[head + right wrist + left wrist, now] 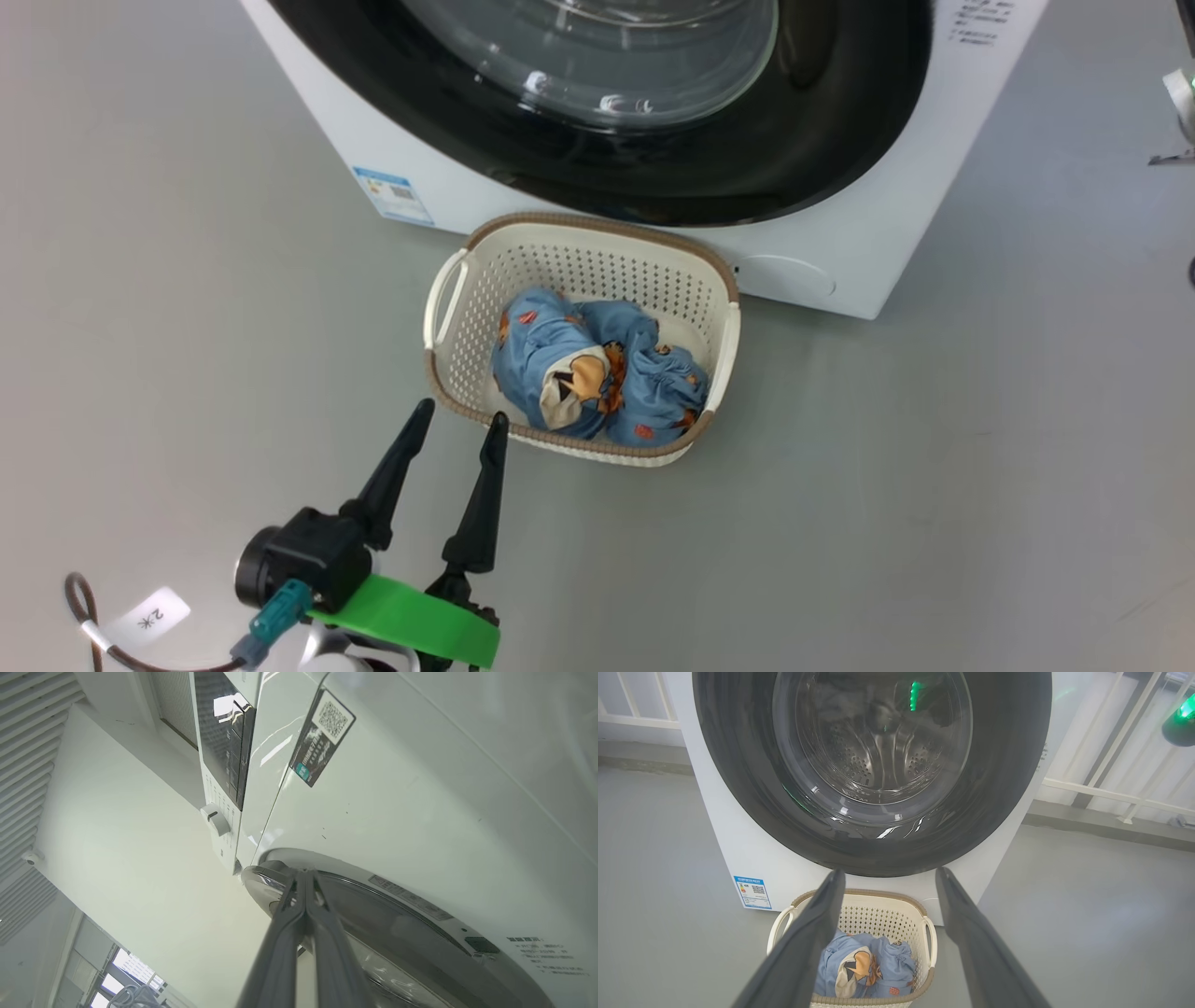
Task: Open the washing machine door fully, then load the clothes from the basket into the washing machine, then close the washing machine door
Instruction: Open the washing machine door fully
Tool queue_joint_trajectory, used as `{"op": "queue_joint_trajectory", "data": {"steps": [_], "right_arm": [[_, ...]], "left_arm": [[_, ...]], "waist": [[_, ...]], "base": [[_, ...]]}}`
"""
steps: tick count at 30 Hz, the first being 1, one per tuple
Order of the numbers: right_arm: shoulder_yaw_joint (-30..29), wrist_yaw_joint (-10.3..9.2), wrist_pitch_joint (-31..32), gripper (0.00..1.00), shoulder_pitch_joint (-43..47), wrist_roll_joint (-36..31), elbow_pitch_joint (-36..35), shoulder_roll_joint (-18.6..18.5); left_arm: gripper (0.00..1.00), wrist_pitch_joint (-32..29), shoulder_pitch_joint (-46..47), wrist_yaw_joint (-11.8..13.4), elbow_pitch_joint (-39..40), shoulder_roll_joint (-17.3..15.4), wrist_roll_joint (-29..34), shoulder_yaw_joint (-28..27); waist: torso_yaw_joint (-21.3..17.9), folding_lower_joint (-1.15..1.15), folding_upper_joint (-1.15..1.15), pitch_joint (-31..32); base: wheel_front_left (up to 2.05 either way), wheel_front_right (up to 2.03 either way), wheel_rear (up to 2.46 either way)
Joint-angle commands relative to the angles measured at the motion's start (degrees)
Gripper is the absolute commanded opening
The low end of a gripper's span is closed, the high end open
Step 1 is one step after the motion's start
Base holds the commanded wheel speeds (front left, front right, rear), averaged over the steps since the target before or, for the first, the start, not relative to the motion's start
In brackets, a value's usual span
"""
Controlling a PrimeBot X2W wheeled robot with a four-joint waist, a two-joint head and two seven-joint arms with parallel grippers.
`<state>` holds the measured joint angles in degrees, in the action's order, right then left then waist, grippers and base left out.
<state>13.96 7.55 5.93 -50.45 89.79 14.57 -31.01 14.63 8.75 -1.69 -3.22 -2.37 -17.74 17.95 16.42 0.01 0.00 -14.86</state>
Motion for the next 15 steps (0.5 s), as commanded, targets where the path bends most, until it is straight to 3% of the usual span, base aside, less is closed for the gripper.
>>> {"op": "queue_joint_trajectory", "data": {"steps": [1, 15], "right_arm": [[0.35, -0.06, 2.52, 0.00, -1.49, 1.39, -0.82, -1.24], [-2.33, -0.06, 21.33, 0.00, -7.20, 7.67, 7.14, -2.83]], "left_arm": [[1.00, 0.37, 2.13, 0.60, 1.76, -0.51, -0.34, -1.32], [1.00, 0.37, 4.60, 1.59, 2.80, -0.51, -0.96, 1.06]], "waist": [[1.65, -0.01, 0.00, -1.97], [3.58, -0.01, 0.00, -6.75]], "base": [[0.00, 0.00, 0.00], [0.00, 0.00, 0.00]]}}
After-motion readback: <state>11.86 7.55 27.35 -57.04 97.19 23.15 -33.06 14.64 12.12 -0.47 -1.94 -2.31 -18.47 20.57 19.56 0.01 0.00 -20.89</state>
